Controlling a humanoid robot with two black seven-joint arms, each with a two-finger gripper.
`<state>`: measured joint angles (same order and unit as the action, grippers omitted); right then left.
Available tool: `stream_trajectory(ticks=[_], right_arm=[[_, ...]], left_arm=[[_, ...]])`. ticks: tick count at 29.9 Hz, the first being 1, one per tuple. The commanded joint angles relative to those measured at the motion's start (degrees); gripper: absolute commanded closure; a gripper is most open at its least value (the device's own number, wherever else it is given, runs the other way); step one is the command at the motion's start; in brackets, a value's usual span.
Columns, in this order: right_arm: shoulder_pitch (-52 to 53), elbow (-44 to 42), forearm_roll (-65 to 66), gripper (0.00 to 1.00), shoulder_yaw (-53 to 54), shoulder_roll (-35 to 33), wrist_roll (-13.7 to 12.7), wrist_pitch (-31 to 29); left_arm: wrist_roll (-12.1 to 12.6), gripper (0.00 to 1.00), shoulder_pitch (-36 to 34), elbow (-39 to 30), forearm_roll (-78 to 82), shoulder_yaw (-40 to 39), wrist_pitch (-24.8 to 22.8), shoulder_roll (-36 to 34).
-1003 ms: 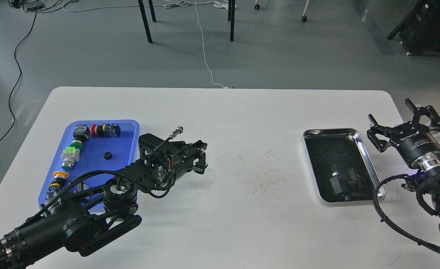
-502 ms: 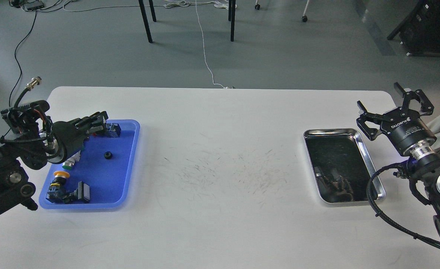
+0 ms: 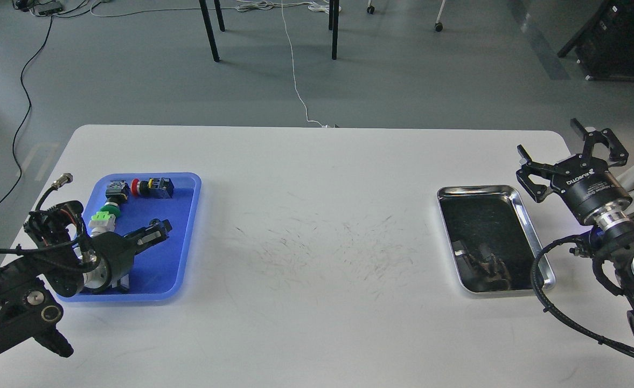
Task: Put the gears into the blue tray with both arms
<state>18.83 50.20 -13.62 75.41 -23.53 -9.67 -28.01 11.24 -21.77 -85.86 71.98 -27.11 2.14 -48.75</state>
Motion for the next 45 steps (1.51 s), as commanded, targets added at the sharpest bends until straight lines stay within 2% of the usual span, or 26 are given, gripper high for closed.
stream_trajectory(ticks=[1,8,12,23,30,37,45], right_arm=[[0.0,0.0,0.0,0.03,-0.1,0.1,0.0,0.0],[0.0,0.0,0.0,0.03,-0.1,0.1,0.0,0.0],[0.0,0.0,0.0,0.03,-0.1,0.1,0.0,0.0],[0.0,0.0,0.0,0.04,-0.1,0.1,0.0,0.0],[1.4,0.1,0.0,0.03,0.0,0.1,0.0,0.0],[3.7,0.2,0.0,0.03,-0.2,0.4,-0.1,0.0],[6.3,3.0,-0.1,0.01,-0.3,1.1,-0.1,1.6]], left_arm=[[-0.1,0.86,0.1,2.2,-0.3,0.0,-0.1,0.6],[-0.5,0.76,0.8,4.7,-0.3,0.0,-0.2,1.4],[-0.5,0.66,1.2,4.8,-0.3,0.0,-0.2,1.4],[-0.5,0.45,1.3,4.8,0.0,-1.6,0.1,0.2],[-0.3,0.24,0.6,3.9,-0.5,-9.2,-0.1,-0.6],[0.0,0.06,-0.5,3.4,-9.2,-17.6,0.3,2.7],[-0.5,0.03,-0.8,6.1,-22.3,-30.8,4.5,13.4]])
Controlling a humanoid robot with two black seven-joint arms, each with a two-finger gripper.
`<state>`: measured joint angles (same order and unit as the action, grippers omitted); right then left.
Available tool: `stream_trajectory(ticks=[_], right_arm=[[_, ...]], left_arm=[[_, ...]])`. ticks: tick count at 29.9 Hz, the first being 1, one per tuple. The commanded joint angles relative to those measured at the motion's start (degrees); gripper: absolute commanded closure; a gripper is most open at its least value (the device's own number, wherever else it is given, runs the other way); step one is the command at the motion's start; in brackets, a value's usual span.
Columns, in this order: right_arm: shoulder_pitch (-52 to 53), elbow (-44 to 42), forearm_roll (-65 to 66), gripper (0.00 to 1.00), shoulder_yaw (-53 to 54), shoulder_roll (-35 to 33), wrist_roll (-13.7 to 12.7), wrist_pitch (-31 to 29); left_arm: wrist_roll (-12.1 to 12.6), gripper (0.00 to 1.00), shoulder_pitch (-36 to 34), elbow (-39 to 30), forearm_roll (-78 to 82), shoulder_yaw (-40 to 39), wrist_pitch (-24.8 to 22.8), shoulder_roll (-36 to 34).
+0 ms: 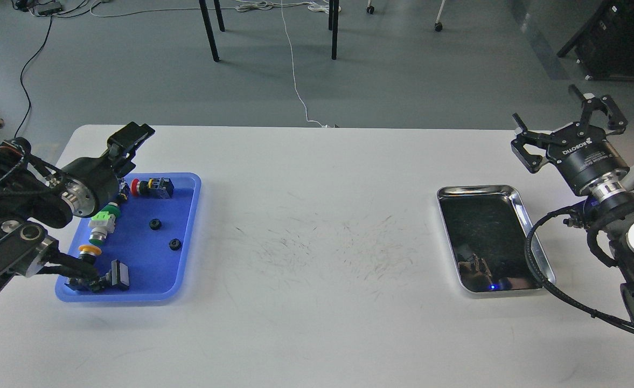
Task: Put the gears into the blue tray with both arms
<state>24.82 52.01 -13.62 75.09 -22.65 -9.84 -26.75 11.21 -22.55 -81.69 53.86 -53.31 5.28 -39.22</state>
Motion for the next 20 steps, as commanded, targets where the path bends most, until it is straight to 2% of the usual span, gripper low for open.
stream_trajectory(ticks=[1,3,6,10,13,20], right_arm=[[0.3,1.5,-0.1,0.01,0.1,0.3,0.1,0.3],[0.3,1.7,-0.1,0.01,0.2,0.8,0.1,0.3],[0.1,1.1,-0.1,0.01,0.3,1.3,0.2,0.3],[-0.1,-0.2,-0.1,0.01,0.1,2.3,0.1,0.3],[-0.2,-1.6,-0.1,0.01,0.1,3.6,0.2,0.3],[-0.1,-2.0,-0.1,0.01,0.1,3.8,0.2,0.4]], left_arm=[[-0.6,0.03,-0.2,3.4,-5.2,-6.1,1.4,5.1],[-1.2,0.03,-1.7,6.8,-7.1,-8.6,1.4,8.3],[-3.6,0.03,-5.1,13.8,-10.7,-12.0,1.2,14.1],[-7.2,0.03,-8.7,22.7,-22.1,-14.8,0.0,16.4],[-9.4,0.03,-9.2,24.5,-26.2,-14.8,-2.6,16.5],[-9.9,0.02,-9.2,24.5,-27.1,-15.2,-4.0,17.0]])
